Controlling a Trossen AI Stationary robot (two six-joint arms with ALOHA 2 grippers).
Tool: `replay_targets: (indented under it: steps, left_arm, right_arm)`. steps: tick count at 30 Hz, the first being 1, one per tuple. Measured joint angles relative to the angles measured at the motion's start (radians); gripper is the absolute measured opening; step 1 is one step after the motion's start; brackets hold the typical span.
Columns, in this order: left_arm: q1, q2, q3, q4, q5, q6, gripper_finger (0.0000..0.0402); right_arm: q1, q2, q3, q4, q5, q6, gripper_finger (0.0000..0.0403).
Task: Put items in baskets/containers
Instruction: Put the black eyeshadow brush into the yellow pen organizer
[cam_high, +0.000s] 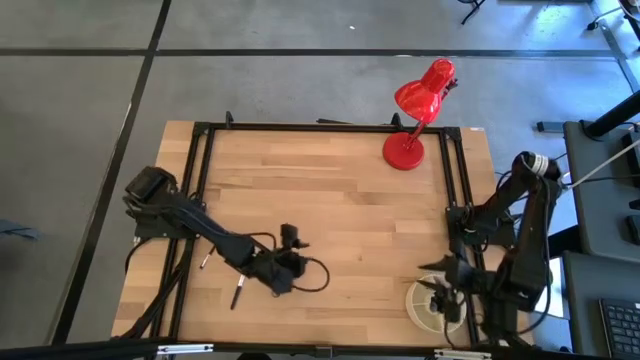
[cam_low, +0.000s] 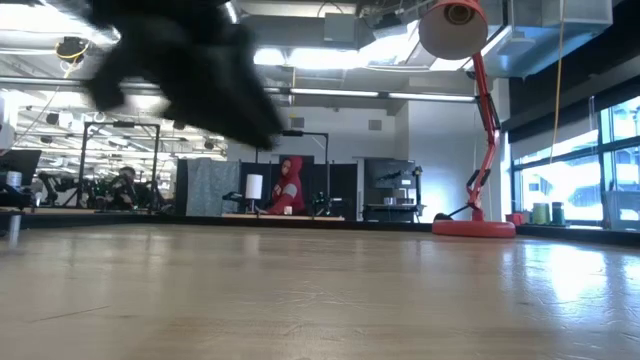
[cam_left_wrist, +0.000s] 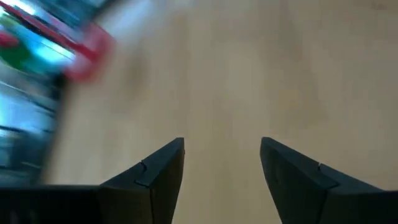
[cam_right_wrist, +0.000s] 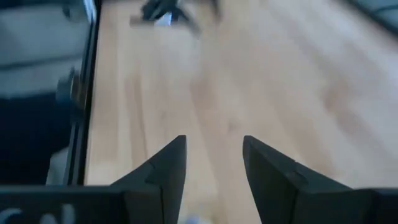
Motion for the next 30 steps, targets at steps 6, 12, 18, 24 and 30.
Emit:
replay_targets:
  steps: [6,12,18,24,30]
  left_arm:
    - [-0.014,-0.139,0.001,-0.453,0.358,-0.601,0.0207]
    - [-0.075,-0.238,0.000,-0.961,0.386,-1.050,0.0207]
    - [-0.141,-0.292,-0.049,-1.191,0.439,-1.368,0.0205]
    - [-0.194,-0.301,-0.210,-1.063,0.654,-1.474,0.0184]
    - [-0.202,-0.300,-0.332,-0.930,0.828,-1.485,0.0174]
  right_arm:
    - [-0.111,-0.026,0.063,0.025,0.083,-0.117,0.0158]
    - [-0.218,-0.022,0.073,0.096,0.081,-0.178,0.0158]
    - [-0.282,-0.018,0.073,0.106,0.010,-0.173,0.0159]
    - [-0.303,-0.018,0.073,0.104,-0.017,-0.184,0.0159]
    - [-0.302,-0.018,0.073,0.105,-0.019,-0.210,0.0159]
